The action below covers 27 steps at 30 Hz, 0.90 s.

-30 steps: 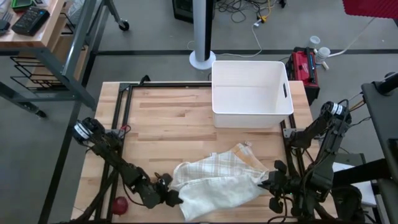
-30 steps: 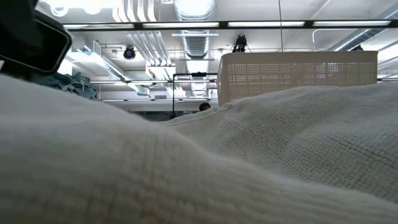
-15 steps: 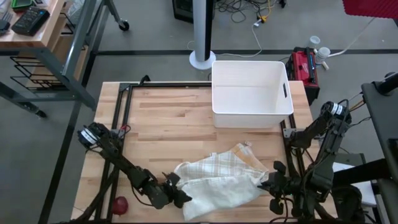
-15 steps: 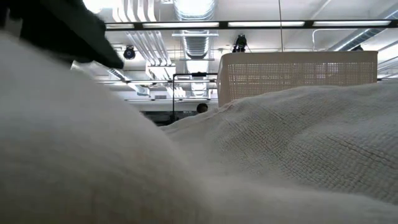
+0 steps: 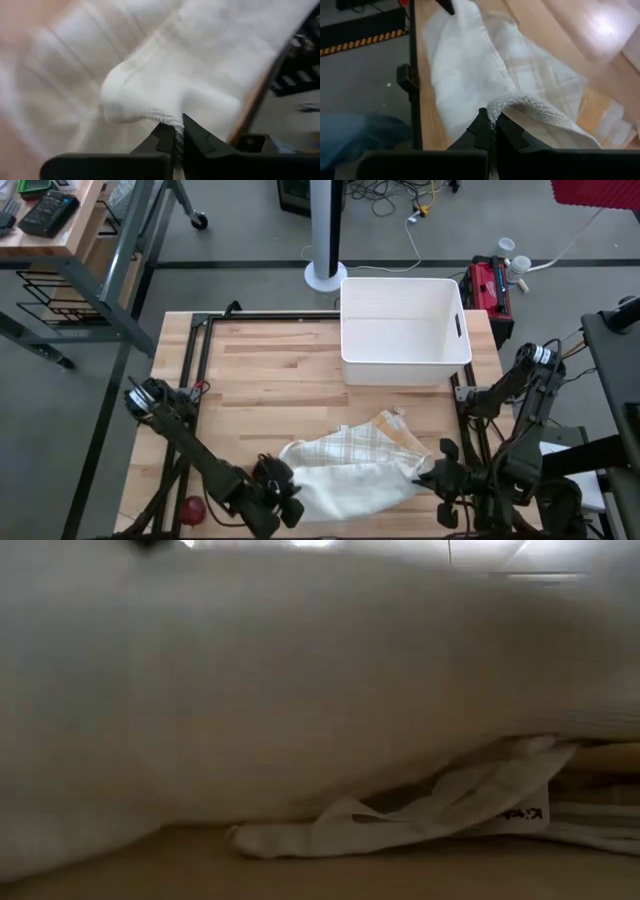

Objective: Fold towel
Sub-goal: Fold the white checkered towel

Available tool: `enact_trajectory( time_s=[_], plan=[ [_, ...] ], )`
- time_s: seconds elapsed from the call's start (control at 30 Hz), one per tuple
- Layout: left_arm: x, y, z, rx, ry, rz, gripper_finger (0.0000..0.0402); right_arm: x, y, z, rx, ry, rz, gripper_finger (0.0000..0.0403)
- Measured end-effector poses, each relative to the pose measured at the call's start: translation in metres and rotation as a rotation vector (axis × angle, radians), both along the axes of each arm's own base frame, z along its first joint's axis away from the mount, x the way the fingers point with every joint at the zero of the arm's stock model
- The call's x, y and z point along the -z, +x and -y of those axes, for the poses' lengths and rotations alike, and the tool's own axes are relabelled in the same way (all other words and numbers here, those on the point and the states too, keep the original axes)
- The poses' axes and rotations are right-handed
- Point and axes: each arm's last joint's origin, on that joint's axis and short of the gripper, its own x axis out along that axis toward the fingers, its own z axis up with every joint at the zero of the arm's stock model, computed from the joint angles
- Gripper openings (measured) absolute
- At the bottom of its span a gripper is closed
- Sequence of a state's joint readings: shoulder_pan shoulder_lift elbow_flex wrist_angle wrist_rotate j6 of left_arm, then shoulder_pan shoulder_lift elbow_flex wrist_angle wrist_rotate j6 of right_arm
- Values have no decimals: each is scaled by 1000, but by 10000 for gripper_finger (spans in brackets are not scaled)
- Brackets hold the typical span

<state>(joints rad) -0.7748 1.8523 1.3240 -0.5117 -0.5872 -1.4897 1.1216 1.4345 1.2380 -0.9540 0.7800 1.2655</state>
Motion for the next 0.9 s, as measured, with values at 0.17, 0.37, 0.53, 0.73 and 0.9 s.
enact_trajectory(
  time_s=[0.17, 0.37, 0.53, 0.73, 0.9],
  plan=[
    [-60, -11, 3, -29, 238, -24, 2, -28, 0, -4, -49, -51, 89, 0],
    [-143, -38, 8, -39, 421, 117, 1, -79, -5, -7, -137, -113, 215, 0],
    [-197, -51, 6, 0, 481, 227, 1, -123, -11, -4, -190, -148, 316, 0],
    [-233, -56, 1, 112, 568, 254, 1, -173, -22, 2, -248, -79, 418, 0],
    [-275, -79, -2, 175, 641, 392, 0, -217, -37, 9, -318, -14, 541, 0]
  ],
)
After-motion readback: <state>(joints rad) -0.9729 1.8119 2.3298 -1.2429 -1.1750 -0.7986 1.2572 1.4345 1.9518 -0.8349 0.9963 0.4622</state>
